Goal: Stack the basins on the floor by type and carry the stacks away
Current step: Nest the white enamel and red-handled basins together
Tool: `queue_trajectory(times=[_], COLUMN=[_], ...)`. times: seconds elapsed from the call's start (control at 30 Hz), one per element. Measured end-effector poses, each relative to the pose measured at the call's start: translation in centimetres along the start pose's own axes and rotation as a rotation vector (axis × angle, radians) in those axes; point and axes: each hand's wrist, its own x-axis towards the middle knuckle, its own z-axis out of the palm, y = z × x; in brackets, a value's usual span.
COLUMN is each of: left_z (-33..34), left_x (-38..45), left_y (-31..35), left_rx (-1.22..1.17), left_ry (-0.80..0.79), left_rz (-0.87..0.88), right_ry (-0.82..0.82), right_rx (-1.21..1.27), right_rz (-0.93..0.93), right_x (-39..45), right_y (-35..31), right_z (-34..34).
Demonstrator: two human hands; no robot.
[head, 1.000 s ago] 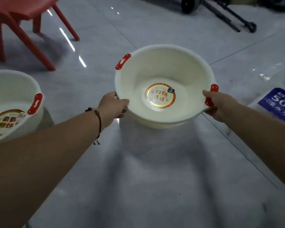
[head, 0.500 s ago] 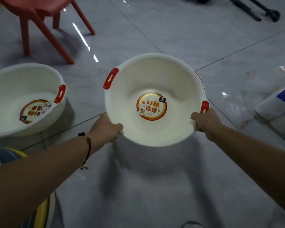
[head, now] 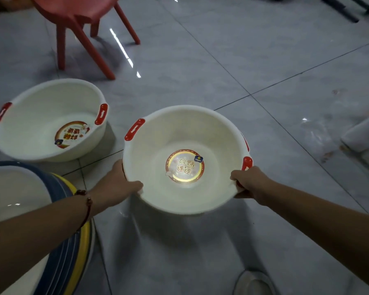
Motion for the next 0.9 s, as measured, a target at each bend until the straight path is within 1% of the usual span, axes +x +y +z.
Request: queue_trajectory(times=[0.07, 0.13, 0.27, 0.37, 0.4, 0.43, 0.47, 0.53, 0.57, 0.63, 0.67, 0.73, 0.9], left_z=[0.6, 1.4, 1.9, 1.9, 1.6, 1.3, 0.8, -0.9, -2.2, -4.9, -6.5, -9.6, -15.1], left_x=[-0.4, -1.6, -5.3, -5.7, -5.9, -6.1, -6.7, -8.4, -9.4, -11.7, -12.9, -15.6, -20.8], left_y=[-3.0, -5.1, -5.3, -5.0, -4.1, -3.1, -1.9, 0.4, 1.3, 3.0, 3.6, 4.3, 1.6], left_rx=[0.004, 0.007, -0.013, 0.101, 0.181, 0.281, 0.409, 0.697, 0.817, 0.945, 0.959, 0.916, 0.807], left_ry=[-0.027, -0.019, 0.003, -0.046, -0.076, -0.092, -0.097, -0.051, -0.011, 0.085, 0.133, 0.224, 0.373], left_rz=[-0.052, -0.050, -0.076, -0.143, -0.185, -0.193, -0.153, 0.026, 0.124, 0.268, 0.310, 0.316, 0.104], right_ry=[-0.009, -0.045, -0.106, -0.119, -0.107, -0.076, -0.029, 0.077, 0.097, 0.086, 0.070, 0.044, 0.090], right_rx=[-0.057, -0.112, -0.202, -0.448, -0.547, -0.668, -0.818, -1.115, -1.204, -1.312, -1.363, -1.433, -1.476], right_rz=[0.009, 0.036, 0.044, 0.008, -0.038, -0.126, -0.246, -0.526, -0.641, -0.792, -0.839, -0.925, -1.129], right_x=[-0.3, -0.9, -1.9, -2.9, -3.3, -3.9, -4.8, -7.3, -9.0, -12.2, -14.1, -17.9, -25.3], right_y=[1.2, 2.7, 3.9, 2.5, 1.8, 0.9, -0.2, -2.4, -3.6, -5.7, -6.7, -8.6, -12.1], right_z=[0.8, 1.6, 2.2, 1.5, 1.3, 1.1, 1.0, 1.2, 1.5, 2.4, 2.9, 4.3, 10.2])
